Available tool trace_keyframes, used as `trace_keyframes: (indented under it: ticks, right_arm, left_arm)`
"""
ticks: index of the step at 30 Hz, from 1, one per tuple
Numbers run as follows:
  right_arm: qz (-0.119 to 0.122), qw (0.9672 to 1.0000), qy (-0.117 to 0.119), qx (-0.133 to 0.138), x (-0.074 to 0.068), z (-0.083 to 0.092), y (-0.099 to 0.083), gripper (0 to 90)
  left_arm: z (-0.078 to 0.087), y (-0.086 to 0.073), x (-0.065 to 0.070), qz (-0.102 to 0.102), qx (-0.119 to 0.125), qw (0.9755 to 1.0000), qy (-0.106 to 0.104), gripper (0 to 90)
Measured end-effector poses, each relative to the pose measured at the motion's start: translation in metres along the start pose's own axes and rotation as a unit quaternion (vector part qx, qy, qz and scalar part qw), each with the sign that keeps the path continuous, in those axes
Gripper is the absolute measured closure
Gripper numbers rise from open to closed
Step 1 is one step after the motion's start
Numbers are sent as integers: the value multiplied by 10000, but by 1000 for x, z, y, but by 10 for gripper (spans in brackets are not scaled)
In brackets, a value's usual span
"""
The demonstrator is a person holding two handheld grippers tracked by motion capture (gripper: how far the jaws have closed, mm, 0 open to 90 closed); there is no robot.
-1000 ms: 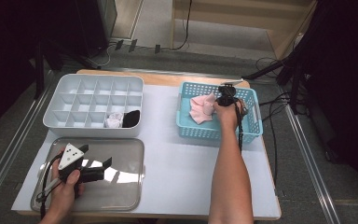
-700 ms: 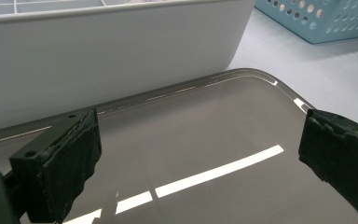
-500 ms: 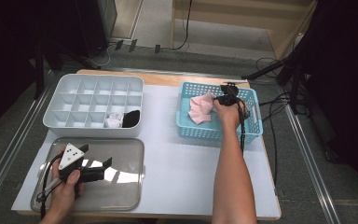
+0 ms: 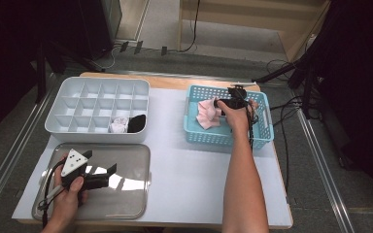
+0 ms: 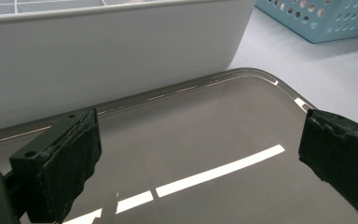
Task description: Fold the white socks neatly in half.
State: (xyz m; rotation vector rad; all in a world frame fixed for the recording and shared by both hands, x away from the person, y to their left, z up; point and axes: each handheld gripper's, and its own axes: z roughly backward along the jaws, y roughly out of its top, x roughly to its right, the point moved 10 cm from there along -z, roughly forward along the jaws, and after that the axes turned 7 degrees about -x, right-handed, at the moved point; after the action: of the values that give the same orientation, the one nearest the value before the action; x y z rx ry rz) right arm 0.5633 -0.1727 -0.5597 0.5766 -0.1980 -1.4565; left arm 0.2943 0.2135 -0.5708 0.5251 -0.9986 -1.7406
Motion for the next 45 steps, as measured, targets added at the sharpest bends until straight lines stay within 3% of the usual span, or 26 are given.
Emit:
trace_keyframes:
  ticks: [2, 5, 8, 11, 12, 14, 15, 16, 19, 23, 27, 30, 34, 35, 36, 37, 39, 42, 44, 45]
  right_arm:
    - [50, 9996, -2, -261, -1, -5, -5, 154]
    - [71, 9976, -367, -581, 6, -14, -13, 196]
    - [24, 9973, -572, -456, 13, -14, -10, 348]
    - [84, 9940, -1012, -406, 21, -11, -9, 640]
    - [102, 9941, -1008, -391, 21, -10, -9, 710]
    - [62, 9950, -950, -294, 20, -8, -7, 793]
    - [62, 9950, -950, -294, 20, -8, -7, 793]
    - [18, 9950, -997, 52, 20, 1, -1, 819]
    - [14, 9950, -911, 415, 18, 11, 6, 826]
    - [-213, 9962, -552, 640, 16, 19, 8, 817]
    - [-192, 9995, -100, 251, 11, 12, -1, 711]
    - [-126, 9999, -46, 17, 10, 7, -7, 653]
    - [-87, 9999, -45, 60, 7, 6, -5, 502]
    - [-87, 9999, -45, 60, 7, 6, -5, 502]
    - [-16, 9999, -115, 91, 6, 8, -4, 394]
    - [22, 9998, -183, 90, 6, 9, -4, 346]
    - [2, 9992, -389, 136, 10, 13, -2, 283]
    - [-257, 9990, -263, 242, 7, 23, 0, 229]
    - [-292, 9989, -233, 272, 6, 25, 1, 223]
    - [-316, 9985, -189, 417, 2, 33, 5, 214]
  left_arm:
    - [0, 0, 0, 11, -14, 10000, -4, 0]
    - [0, 0, 0, 6, -19, 10000, -7, 0]
    - [0, 0, 0, 25, -7, 10000, -13, 0]
    - [0, 0, 0, 29, -7, 10000, -15, 0]
    - [0, 0, 0, 27, -7, 10000, -16, 0]
    - [0, 0, 0, 43, 6, 10000, -21, 0]
    - [0, 0, 0, 43, 6, 10000, -21, 0]
    - [0, 0, -1, 42, 1, 10000, -25, 0]
    - [0, 0, -1, 34, -9, 10000, -19, 0]
    - [0, 0, 0, 20, -23, 10000, 2, 0]
    - [-1, 0, 0, 19, -18, 10000, 16, 0]
    - [-1, 0, 0, 22, -21, 10000, 15, 0]
    - [0, 0, -1, 28, -27, 10000, 7, 0]
    - [0, 0, -1, 28, -27, 10000, 7, 0]
    - [0, 0, -1, 25, -28, 10000, 5, 0]
    - [0, 0, -1, 26, -29, 10000, 4, 0]
    - [0, 0, -1, 25, -31, 10000, 3, 0]
    - [-1, 0, -1, 24, -37, 10000, 7, 0]
    - [-1, 0, -1, 24, -37, 10000, 12, 0]
    - [-1, 0, 0, 27, -35, 10000, 8, 0]
